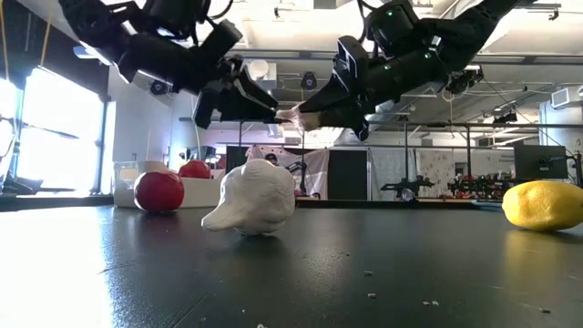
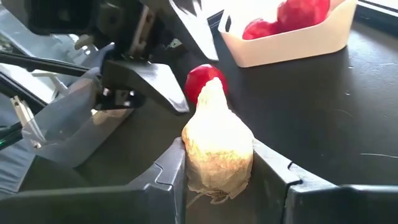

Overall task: Sort produce into baskets
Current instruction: Put the white garlic into the transparent bin

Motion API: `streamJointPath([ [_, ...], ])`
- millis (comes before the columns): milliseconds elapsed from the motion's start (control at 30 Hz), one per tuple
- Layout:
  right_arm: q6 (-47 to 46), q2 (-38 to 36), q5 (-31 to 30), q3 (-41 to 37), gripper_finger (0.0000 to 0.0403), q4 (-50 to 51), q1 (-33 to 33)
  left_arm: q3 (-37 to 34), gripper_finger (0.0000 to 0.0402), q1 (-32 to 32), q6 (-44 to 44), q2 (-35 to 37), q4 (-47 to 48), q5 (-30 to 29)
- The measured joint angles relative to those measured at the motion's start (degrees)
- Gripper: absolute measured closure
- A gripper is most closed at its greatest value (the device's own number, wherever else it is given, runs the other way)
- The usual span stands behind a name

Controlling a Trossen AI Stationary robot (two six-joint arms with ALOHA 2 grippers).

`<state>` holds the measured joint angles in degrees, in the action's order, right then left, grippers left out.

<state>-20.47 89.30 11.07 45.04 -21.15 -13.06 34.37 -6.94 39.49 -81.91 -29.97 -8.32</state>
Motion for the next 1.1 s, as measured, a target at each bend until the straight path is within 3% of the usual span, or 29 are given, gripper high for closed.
streamJointPath([
  [367, -0.68, 0.02, 5.47, 0.0, 0.0293, -1.48, 0.0, 0.05, 0.0224, 2.73, 0.21, -1.27, -5.11, -1.31],
  [833, -1.61, 0.02, 9.04, -0.01, 0.0293, -3.57, 0.0, 0.07, 0.0291, 4.06, 0.22, -1.27, -4.88, -1.31],
  [1100, -1.51, 0.02, 9.33, -0.02, 0.0292, -3.52, 0.03, 0.07, 0.0358, 4.85, 2.27, -1.27, -4.99, -1.28],
])
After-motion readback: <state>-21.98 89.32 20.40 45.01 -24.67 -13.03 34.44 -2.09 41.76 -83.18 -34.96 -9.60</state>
